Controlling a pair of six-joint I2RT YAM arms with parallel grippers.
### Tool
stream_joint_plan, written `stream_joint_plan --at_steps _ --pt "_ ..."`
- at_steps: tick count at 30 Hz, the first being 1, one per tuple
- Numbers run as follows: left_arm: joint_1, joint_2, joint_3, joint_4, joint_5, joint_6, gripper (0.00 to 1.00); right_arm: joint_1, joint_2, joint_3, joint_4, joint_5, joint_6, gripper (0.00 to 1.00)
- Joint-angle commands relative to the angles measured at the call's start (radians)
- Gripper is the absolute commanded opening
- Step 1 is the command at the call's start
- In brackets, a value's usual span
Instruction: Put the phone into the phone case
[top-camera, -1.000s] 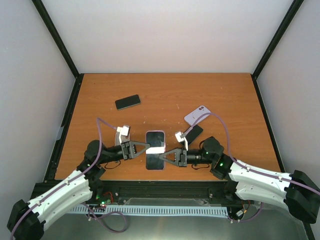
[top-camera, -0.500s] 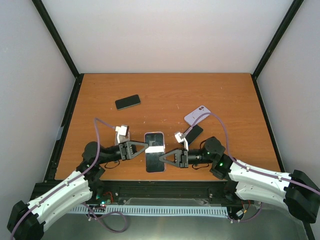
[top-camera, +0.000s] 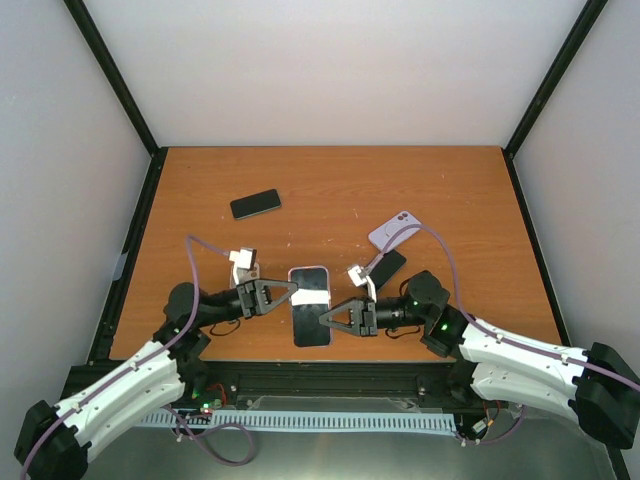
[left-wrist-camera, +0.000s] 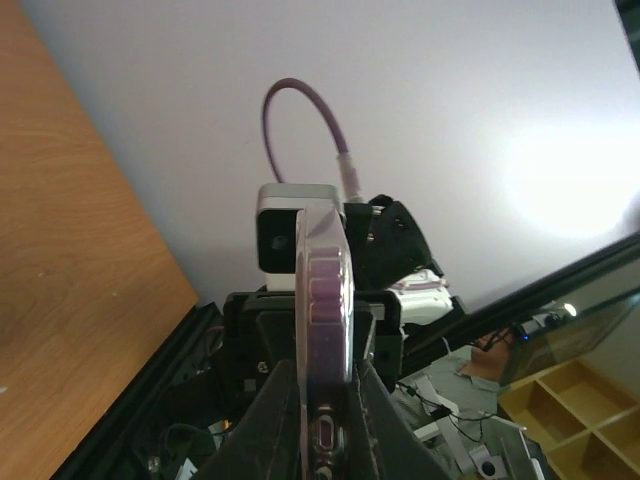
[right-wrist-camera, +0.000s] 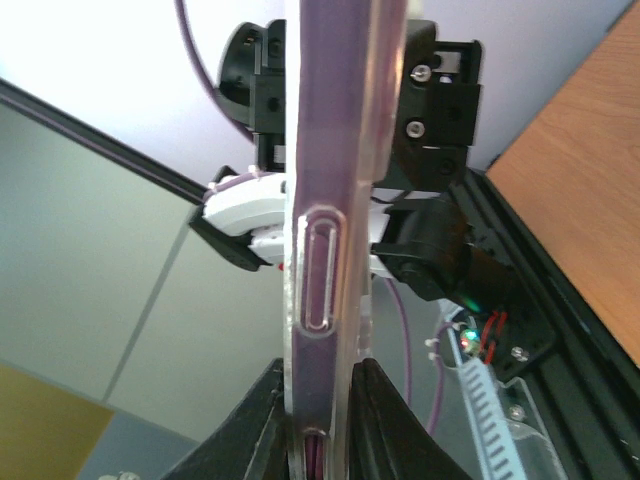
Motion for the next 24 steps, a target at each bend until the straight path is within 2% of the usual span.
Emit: stream_joint_plan --at_steps 1,5,9,15,19,24 --pt "0.006 -0.018 0.020 -0.122 -0.055 0.034 0.01 0.001 -0.008 0.053 -0.047 0.061 -0.056 0.16" --pt "0.004 -0.036 0.030 -0.162 -0.058 0.033 0.08 0.001 -0.004 0.033 -0.001 0.104 -0.005 0.16" --pt "0.004 -0.026 0.071 -0.275 -0.064 0.047 0.32 0.001 -0.024 0.014 0.006 0.230 0.068 0.15" --pt "0.004 0.004 0.034 -0.216 0.005 0.008 0.57 0.001 -0.009 -0.044 0.125 0.423 0.251 0.14" --pt "0.004 -0.003 -0.037 -0.121 0.031 -0.043 0.62 0.001 0.022 -0.058 0.234 0.499 0.323 0.14" --pt "0.003 0.023 -0.141 0.075 0.030 -0.131 0.59 0.000 0.058 -0.034 0.248 0.529 0.341 0.15"
